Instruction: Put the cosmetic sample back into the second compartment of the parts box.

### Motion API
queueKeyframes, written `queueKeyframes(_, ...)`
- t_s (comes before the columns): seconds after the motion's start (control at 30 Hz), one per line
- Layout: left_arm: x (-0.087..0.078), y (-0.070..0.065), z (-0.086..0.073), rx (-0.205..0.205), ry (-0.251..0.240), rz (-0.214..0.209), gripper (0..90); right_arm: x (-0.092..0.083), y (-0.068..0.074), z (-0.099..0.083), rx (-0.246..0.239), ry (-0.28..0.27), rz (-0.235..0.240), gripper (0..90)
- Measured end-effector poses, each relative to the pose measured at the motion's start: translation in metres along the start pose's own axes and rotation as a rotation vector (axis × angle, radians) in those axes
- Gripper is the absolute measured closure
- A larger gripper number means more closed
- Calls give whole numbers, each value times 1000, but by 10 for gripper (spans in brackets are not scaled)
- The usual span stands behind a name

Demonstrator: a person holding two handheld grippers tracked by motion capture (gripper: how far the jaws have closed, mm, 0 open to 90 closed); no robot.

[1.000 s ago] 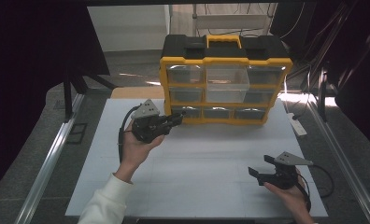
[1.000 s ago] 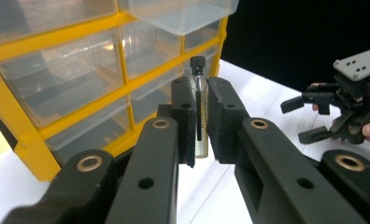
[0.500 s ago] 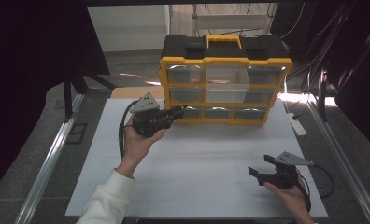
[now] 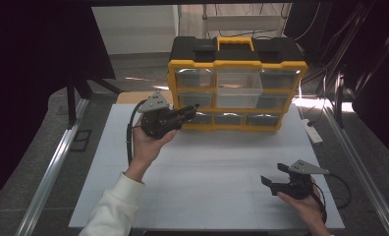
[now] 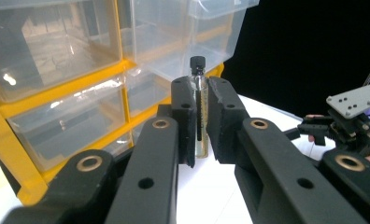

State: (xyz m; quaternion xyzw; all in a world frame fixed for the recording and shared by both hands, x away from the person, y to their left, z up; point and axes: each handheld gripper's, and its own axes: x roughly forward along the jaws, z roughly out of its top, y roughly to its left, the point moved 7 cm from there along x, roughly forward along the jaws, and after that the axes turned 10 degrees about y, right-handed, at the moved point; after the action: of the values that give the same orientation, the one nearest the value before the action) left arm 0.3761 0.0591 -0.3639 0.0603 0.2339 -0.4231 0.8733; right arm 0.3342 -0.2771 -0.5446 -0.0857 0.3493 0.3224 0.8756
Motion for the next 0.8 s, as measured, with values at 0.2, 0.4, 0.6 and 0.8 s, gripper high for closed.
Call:
queueKeyframes(0.2,0,0,11,7,-20,1,809,0,0,0,1,0,0,141)
queueKeyframes(0.4,0,-1,23,20,-36,0,809,0,0,0,0,1,0,142)
queueKeyframes(0.6,0,-1,31,26,-45,2,809,0,0,0,-1,-1,-1,142)
queueKeyframes(0.8,1,-1,37,25,-52,6,809,0,-1,0,-1,-2,-1,141)
